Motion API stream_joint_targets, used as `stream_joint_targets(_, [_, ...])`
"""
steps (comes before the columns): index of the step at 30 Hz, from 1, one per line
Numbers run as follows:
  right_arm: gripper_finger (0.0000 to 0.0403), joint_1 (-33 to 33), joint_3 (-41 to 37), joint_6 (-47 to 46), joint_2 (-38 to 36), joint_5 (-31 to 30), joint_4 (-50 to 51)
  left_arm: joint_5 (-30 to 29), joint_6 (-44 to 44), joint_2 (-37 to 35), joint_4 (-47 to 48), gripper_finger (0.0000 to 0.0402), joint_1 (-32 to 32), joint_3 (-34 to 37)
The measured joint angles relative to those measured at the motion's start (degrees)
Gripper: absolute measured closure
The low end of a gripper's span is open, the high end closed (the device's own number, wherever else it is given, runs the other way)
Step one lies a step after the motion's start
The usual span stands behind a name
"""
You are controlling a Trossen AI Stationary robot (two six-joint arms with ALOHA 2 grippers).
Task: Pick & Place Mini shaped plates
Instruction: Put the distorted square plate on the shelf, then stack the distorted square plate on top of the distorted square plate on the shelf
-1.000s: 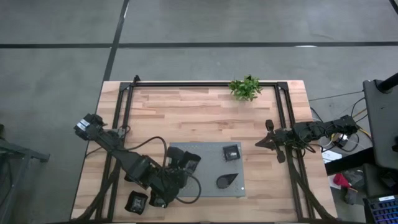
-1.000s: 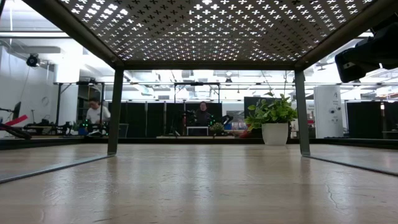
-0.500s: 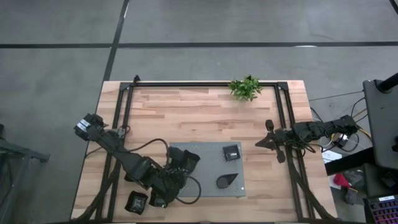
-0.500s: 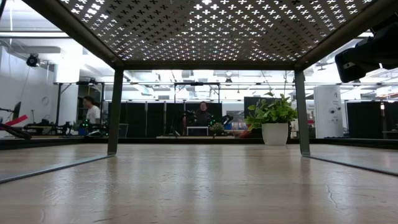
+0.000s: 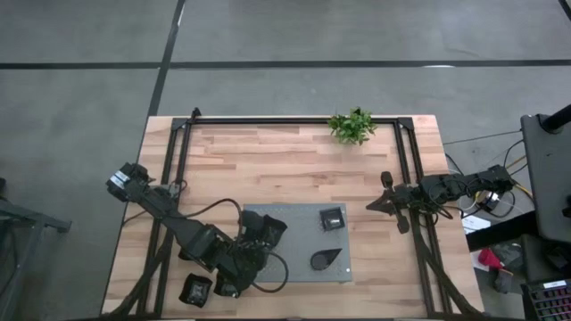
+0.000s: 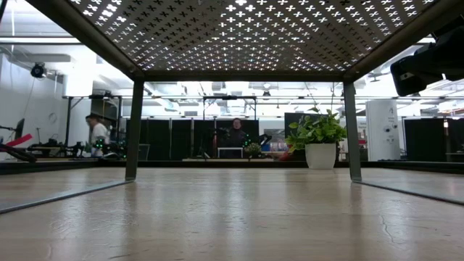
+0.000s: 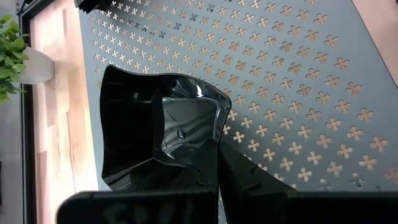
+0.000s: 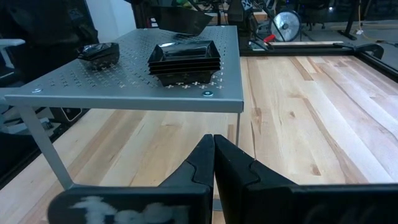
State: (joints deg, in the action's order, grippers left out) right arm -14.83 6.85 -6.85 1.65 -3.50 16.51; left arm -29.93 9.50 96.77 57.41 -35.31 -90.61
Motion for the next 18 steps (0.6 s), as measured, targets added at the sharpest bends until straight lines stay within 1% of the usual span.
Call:
stream_joint_targets(4, [0.0394,-0.01,0.0,0.0,0.0,0.01,0.0,0.02,0.59,0.0,0.0,0.04,0.0,0.02])
stream_joint_targets(6, [0.0394,-0.01,0.0,0.0,0.0,0.0,0.0,0.04,0.63,0.02,0.0,0.0391,0.0,0.02])
stream_joint_targets(13, [0.0394,0.0,0.0,0.0,0.0,0.01,0.0,-0.01,1.43,0.04,-0.44,0.0323,0.0,0.07])
stream_joint_targets(18, [0.0394,0.0,0.0,0.0,0.0,-0.01,0.0,0.03,7.43,-0.66,-0.08,0.0296,0.04,-0.13])
